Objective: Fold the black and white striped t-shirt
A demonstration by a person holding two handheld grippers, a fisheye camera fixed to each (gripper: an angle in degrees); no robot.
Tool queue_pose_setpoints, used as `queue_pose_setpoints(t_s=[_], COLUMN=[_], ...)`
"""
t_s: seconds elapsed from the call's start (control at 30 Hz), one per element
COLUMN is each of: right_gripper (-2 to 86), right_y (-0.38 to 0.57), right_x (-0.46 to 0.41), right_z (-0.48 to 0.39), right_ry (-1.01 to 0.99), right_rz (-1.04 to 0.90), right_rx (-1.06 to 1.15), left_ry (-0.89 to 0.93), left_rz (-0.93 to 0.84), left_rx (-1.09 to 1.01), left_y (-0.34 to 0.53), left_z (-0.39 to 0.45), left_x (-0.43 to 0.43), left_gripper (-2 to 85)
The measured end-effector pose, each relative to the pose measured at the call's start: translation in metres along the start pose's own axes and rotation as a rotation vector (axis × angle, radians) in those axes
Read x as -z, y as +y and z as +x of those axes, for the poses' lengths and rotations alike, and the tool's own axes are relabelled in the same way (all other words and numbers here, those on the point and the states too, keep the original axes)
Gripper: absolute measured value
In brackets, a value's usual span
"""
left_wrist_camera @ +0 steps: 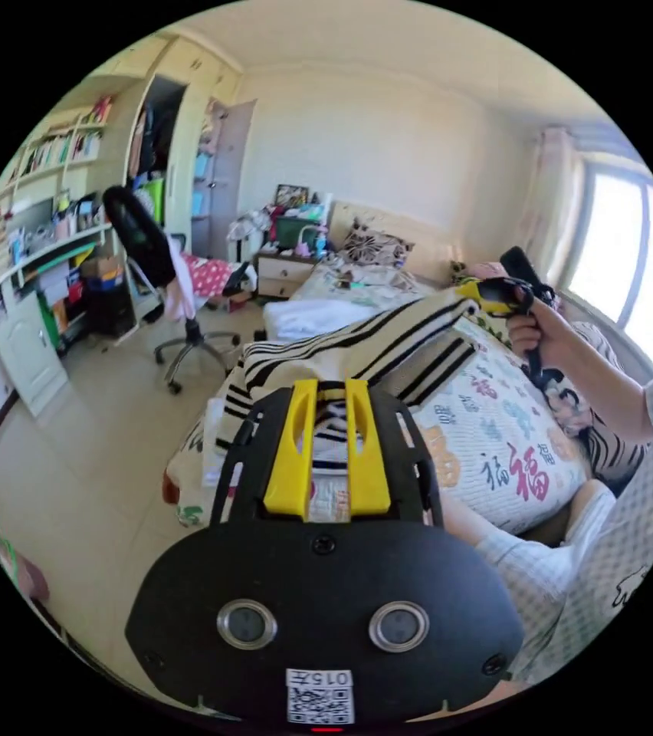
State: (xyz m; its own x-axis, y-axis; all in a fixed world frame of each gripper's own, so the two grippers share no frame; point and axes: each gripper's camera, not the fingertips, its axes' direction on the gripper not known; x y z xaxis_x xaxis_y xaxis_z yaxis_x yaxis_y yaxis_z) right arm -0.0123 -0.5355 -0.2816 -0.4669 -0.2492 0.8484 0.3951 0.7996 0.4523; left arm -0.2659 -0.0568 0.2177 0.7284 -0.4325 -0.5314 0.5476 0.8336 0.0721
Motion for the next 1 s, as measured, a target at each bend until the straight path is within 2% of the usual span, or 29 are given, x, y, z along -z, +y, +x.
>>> queue_pose_setpoints(t_s=[0.1, 0.17, 0.23, 0.27, 0.37, 0.67, 0.83, 0.93, 1.0], right_gripper=[-0.2, -0.2, -0.2, -0.2, -0.2, -0.2, -0.2, -0.2, -0.2], right_y=[0.028, 0.048, 0.079, 0.087, 0.131, 0.264, 0.355, 0.395, 0.414], right_x=[0.053, 0.081, 0.114, 0.123, 0.171, 0.291, 0.349, 0.363, 0.371], right_z=[-0.062, -0.097, -0.139, -0.149, -0.193, -0.303, -0.342, -0.357, -0.360], right_ry=[-0.027, -0.012, 0.034, 0.048, 0.104, 0.407, 0.381, 0.446, 0.466], right_rz=[0.084, 0.108, 0.134, 0.143, 0.191, 0.298, 0.521, 0.586, 0.615], right_rx=[0.082, 0.127, 0.170, 0.174, 0.192, 0.145, 0.110, 0.064, 0.025], left_ry=[0.016, 0.022, 0.164, 0.287, 0.373, 0.480, 0.384, 0.399, 0.322], left_rz=[-0.039, -0.105, -0.089, -0.107, -0.177, -0.357, -0.394, -0.361, -0.347], left_rx=[-0.103, -0.133, -0.078, -0.103, -0.146, -0.481, -0.629, -0.623, -0.680], left_y=[0.008, 0.015, 0.022, 0.026, 0.039, 0.058, 0.057, 0.059, 0.053], left_z=[0.052, 0.084, 0.110, 0.132, 0.186, 0.286, 0.287, 0.284, 0.292], left_x=[0.003, -0.012, -0.028, -0.042, -0.076, -0.102, -0.070, -0.052, -0.035], left_gripper=[16.0, 16.8, 16.3, 14.6, 11.9, 3.2, 2.4, 0.5, 0.0])
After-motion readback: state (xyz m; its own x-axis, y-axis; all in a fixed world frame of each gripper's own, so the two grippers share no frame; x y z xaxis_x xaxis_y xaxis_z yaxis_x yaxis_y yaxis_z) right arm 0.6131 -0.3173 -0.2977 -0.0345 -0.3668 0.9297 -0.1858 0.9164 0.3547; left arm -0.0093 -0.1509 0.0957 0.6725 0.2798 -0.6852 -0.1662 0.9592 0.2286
